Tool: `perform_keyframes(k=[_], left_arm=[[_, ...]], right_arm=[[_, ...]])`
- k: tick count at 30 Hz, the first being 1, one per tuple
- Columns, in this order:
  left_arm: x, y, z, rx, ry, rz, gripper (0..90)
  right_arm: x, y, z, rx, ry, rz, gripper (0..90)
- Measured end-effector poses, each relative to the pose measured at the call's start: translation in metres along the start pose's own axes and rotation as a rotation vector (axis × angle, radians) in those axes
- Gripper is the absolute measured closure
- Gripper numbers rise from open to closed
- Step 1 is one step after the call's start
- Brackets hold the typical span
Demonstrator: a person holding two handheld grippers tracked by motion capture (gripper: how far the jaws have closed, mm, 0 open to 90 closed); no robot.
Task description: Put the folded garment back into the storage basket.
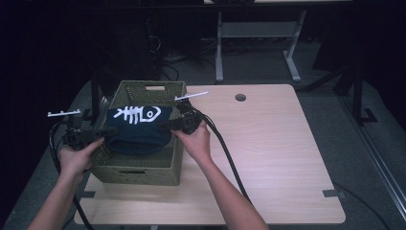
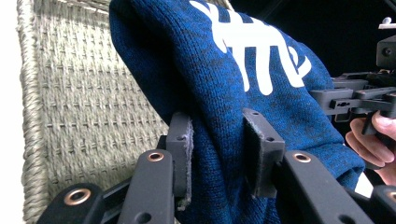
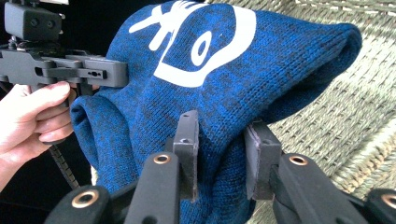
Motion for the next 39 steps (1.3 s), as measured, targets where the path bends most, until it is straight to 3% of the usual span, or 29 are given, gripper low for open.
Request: perform_keyframes(k=[8, 14, 21, 27, 34, 39], left_arm=[[0.008, 0.005, -0.012, -0.02, -0.024, -0.029, 66.4], [0.01, 0.009, -0.015, -0.084, 0.02, -0.08, 65.9], [0.011, 0.011, -0.018, -0.088, -0.011, -0.095, 67.3], [0.011, 0.012, -0.019, -0.102, -0.005, -0.104, 68.2], [0.01, 0.012, -0.021, -0.12, -0.017, -0.093, 68.1], [0.008, 0.012, -0.023, -0.155, -0.013, -0.083, 63.6]], right_arm=[[0.008, 0.012, 0.003, 0.025, -0.005, -0.038, 69.2], [0.014, 0.018, 0.007, 0.038, 0.011, -0.044, 68.7], [0.02, 0.019, 0.014, 0.054, 0.016, -0.055, 67.8], [0.021, 0.019, 0.014, 0.065, 0.003, -0.062, 67.3], [0.021, 0.019, 0.013, 0.091, -0.029, -0.069, 62.0], [0.018, 0.017, 0.011, 0.131, -0.065, -0.06, 51.6]])
Point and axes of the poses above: each handheld gripper's, and its own axes: y roughly forward along the jaws, x roughly out of its underside, z roughly to its right, the point moved 9 cm from there along y, roughly forward along the jaws, and after that the axes turned 4 degrees about -y, right-handed, at the moved point
